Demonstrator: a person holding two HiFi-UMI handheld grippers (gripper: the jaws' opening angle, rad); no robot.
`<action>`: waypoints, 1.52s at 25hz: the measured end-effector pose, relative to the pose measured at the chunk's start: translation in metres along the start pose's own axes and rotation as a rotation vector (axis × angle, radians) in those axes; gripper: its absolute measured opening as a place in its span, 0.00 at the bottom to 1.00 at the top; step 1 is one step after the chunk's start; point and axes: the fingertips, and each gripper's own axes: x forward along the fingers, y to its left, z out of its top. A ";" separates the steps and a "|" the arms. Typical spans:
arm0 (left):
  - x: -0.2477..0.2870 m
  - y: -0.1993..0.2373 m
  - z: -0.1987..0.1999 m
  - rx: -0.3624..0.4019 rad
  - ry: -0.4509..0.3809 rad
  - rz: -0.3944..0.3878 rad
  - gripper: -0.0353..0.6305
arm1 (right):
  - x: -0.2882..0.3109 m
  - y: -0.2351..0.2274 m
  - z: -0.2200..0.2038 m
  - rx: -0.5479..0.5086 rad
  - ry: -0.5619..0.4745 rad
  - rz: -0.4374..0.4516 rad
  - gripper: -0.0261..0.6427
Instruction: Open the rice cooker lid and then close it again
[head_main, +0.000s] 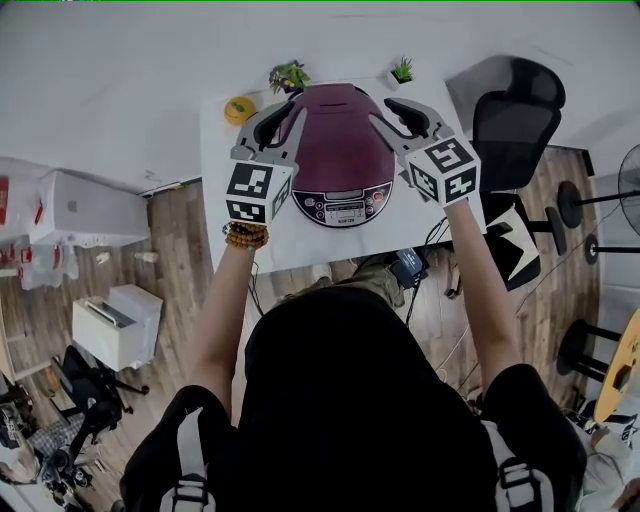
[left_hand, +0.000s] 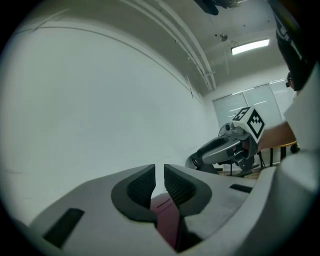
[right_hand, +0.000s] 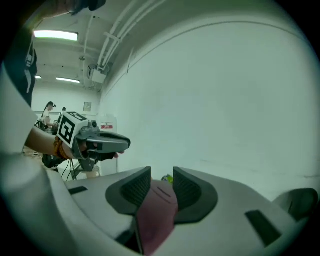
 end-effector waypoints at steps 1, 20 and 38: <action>0.001 0.002 0.010 0.000 -0.021 0.015 0.15 | -0.003 -0.002 0.015 -0.006 -0.040 -0.018 0.24; -0.020 -0.007 0.081 -0.005 -0.320 0.155 0.12 | -0.039 0.027 0.125 -0.188 -0.447 -0.198 0.13; -0.038 -0.038 0.017 0.020 -0.208 0.226 0.11 | -0.048 0.065 0.052 -0.081 -0.444 -0.331 0.12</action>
